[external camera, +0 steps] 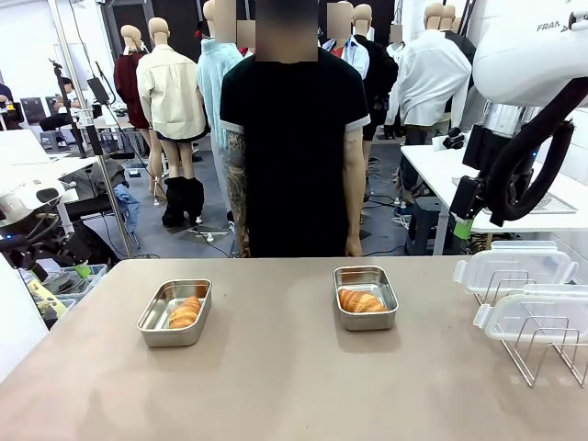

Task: Place the bread in airtight containers.
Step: Pick up one Airtight Container lid and hand it to the human.

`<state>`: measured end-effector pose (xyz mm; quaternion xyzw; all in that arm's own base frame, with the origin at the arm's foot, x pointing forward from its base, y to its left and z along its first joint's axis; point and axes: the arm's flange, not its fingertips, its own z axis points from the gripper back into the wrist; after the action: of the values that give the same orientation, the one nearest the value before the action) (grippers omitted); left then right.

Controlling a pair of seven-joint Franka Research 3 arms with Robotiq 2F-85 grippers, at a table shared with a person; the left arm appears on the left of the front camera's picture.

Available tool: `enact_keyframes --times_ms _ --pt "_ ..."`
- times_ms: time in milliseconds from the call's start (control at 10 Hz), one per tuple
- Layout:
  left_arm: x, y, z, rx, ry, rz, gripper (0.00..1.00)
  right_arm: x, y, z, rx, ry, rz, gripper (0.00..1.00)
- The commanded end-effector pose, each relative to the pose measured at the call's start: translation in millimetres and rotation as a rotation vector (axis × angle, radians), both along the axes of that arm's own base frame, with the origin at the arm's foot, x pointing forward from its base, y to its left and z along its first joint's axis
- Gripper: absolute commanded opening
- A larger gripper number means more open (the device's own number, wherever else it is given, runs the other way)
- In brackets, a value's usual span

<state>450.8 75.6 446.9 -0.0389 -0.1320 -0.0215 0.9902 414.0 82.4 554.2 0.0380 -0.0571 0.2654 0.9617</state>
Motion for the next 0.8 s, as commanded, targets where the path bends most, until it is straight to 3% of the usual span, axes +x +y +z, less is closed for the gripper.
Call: enact_keyframes --times_ms 0,300,400,600,700 --pt "-2 1 0 0.011 -0.001 0.015 1.0 2 1 2 -0.013 -0.004 -0.018 1.0" --pt "-2 1 0 0.011 -0.001 0.015 1.0 0 0 0 0.0 0.0 0.0 1.0" --pt "-2 1 0 0.011 -0.001 0.015 1.0 -31 4 -3 -0.214 -0.026 0.112 1.0" --pt "-2 1 0 0.011 -0.001 0.015 1.0 -58 -3 -13 -0.297 0.013 0.451 1.0" --pt "-2 1 0 0.011 -0.001 0.015 1.0 -58 -11 -22 -0.376 0.02 0.512 1.0"
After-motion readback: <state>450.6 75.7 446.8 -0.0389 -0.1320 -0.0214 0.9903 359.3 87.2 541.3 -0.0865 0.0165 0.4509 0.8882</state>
